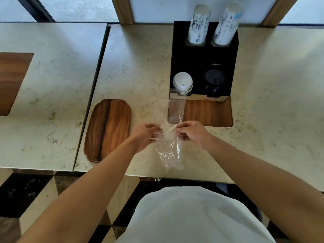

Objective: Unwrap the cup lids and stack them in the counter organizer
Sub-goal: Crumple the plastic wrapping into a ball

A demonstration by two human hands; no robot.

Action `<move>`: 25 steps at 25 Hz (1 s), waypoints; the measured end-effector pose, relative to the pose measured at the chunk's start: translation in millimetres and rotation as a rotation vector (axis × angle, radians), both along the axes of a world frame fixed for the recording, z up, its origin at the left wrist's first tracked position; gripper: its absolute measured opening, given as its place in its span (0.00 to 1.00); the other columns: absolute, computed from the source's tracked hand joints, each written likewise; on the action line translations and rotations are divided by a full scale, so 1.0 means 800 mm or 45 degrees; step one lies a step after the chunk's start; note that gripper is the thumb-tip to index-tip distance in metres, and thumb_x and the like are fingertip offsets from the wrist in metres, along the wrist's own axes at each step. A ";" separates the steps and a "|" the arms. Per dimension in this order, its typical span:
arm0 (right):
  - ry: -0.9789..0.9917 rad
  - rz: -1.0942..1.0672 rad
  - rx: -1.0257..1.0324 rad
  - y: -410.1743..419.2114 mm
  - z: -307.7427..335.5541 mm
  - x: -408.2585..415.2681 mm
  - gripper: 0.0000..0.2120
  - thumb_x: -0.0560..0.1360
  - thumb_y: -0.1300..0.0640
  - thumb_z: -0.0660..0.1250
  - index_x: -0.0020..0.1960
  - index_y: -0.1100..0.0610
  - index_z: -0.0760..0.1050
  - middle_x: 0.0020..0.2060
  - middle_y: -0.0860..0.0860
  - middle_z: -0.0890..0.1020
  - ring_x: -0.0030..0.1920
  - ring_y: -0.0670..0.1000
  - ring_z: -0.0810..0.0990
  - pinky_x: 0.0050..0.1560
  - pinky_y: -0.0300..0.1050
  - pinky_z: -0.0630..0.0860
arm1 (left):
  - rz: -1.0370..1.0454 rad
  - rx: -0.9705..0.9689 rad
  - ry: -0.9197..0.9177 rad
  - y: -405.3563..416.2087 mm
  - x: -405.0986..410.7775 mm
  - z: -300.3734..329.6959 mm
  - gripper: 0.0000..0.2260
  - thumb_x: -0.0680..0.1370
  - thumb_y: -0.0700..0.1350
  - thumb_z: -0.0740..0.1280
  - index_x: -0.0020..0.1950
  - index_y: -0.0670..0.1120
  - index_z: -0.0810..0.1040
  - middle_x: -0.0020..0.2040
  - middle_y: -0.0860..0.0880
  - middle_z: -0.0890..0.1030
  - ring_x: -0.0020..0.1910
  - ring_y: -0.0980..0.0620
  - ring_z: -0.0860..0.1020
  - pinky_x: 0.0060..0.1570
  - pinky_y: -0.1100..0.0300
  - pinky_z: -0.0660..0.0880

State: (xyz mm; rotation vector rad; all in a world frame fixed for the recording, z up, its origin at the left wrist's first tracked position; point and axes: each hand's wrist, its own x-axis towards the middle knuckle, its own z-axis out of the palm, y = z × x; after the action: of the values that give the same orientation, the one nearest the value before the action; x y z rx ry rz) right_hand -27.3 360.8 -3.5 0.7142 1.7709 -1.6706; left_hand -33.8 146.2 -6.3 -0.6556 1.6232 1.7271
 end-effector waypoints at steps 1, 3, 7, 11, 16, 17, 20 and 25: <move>0.014 -0.014 0.013 0.010 0.001 0.003 0.06 0.78 0.70 0.69 0.54 0.66 0.81 0.40 0.57 0.85 0.37 0.52 0.83 0.47 0.50 0.84 | -0.049 -0.022 0.028 0.009 0.000 0.001 0.08 0.75 0.33 0.73 0.54 0.36 0.80 0.43 0.40 0.83 0.38 0.46 0.82 0.38 0.55 0.81; 0.042 -0.047 0.024 0.032 0.003 0.009 0.07 0.78 0.69 0.68 0.54 0.64 0.81 0.43 0.59 0.87 0.39 0.53 0.84 0.46 0.49 0.85 | -0.093 -0.042 0.063 0.026 0.001 0.003 0.08 0.74 0.33 0.74 0.50 0.38 0.78 0.38 0.41 0.80 0.33 0.48 0.78 0.33 0.57 0.79; 0.083 -0.095 0.035 0.068 0.005 0.019 0.07 0.79 0.65 0.67 0.51 0.57 0.84 0.37 0.56 0.86 0.35 0.50 0.83 0.41 0.46 0.83 | -0.175 0.025 0.061 0.050 0.001 0.003 0.08 0.77 0.35 0.72 0.45 0.43 0.74 0.38 0.41 0.81 0.32 0.45 0.81 0.37 0.50 0.82; 0.133 -0.162 -0.010 0.085 0.009 0.030 0.12 0.80 0.64 0.65 0.51 0.53 0.85 0.33 0.50 0.83 0.29 0.45 0.77 0.32 0.40 0.74 | -0.115 0.173 -0.051 0.071 0.005 0.005 0.04 0.80 0.35 0.68 0.52 0.44 0.77 0.41 0.43 0.81 0.30 0.48 0.79 0.34 0.51 0.81; 0.128 -0.299 -0.420 0.101 0.014 0.043 0.15 0.82 0.64 0.60 0.53 0.56 0.86 0.49 0.53 0.85 0.45 0.54 0.78 0.46 0.46 0.77 | 0.043 0.541 -0.176 0.077 0.007 0.014 0.19 0.77 0.34 0.67 0.66 0.47 0.81 0.48 0.41 0.82 0.37 0.47 0.80 0.36 0.55 0.82; 0.108 -0.310 -0.505 0.102 0.014 0.044 0.14 0.81 0.65 0.59 0.55 0.60 0.84 0.50 0.58 0.82 0.45 0.56 0.77 0.46 0.49 0.75 | 0.083 0.584 -0.196 0.078 0.008 0.016 0.20 0.75 0.34 0.67 0.65 0.46 0.82 0.48 0.41 0.83 0.36 0.48 0.80 0.36 0.55 0.82; 0.053 -0.387 -0.660 0.104 0.011 0.047 0.15 0.81 0.65 0.55 0.60 0.64 0.78 0.45 0.58 0.80 0.38 0.52 0.78 0.40 0.48 0.74 | 0.266 0.647 -0.270 0.085 0.009 0.018 0.18 0.77 0.31 0.61 0.65 0.38 0.79 0.47 0.39 0.84 0.36 0.47 0.84 0.36 0.56 0.83; 0.144 -0.101 -0.708 0.119 0.010 0.050 0.12 0.73 0.65 0.67 0.52 0.53 0.83 0.49 0.54 0.82 0.47 0.52 0.81 0.48 0.47 0.76 | 0.457 0.787 -0.355 0.090 0.015 0.015 0.19 0.72 0.25 0.51 0.57 0.32 0.76 0.47 0.35 0.83 0.45 0.40 0.86 0.39 0.54 0.85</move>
State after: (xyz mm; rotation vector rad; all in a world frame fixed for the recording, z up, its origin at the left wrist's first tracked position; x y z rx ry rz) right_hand 12.7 455.7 4.6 0.4442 1.2570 -2.1593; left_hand -21.9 218.5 5.6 -0.8555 0.7438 2.1344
